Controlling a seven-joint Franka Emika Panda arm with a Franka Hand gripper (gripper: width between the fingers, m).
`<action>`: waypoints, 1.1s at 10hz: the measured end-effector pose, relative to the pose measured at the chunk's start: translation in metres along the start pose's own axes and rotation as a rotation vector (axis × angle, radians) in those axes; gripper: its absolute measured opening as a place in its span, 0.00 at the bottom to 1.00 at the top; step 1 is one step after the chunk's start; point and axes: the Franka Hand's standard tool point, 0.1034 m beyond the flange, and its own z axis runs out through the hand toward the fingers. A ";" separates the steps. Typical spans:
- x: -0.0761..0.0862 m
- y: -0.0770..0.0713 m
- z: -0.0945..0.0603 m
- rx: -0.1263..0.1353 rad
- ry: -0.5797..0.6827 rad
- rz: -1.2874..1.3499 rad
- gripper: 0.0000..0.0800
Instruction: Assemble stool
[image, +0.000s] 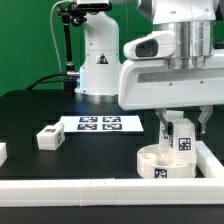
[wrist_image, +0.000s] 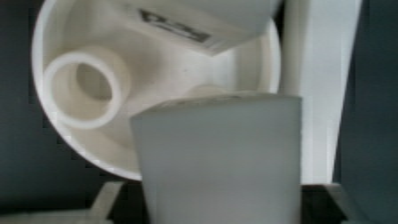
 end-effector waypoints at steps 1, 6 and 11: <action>0.000 -0.001 0.000 0.001 -0.001 0.114 0.43; -0.004 -0.005 0.002 0.007 -0.010 0.499 0.43; -0.004 -0.008 0.002 0.017 -0.018 0.802 0.43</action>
Offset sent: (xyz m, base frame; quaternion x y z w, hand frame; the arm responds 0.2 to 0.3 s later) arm -0.0060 0.0056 -0.0022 0.0093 -0.0028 0.2943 0.9557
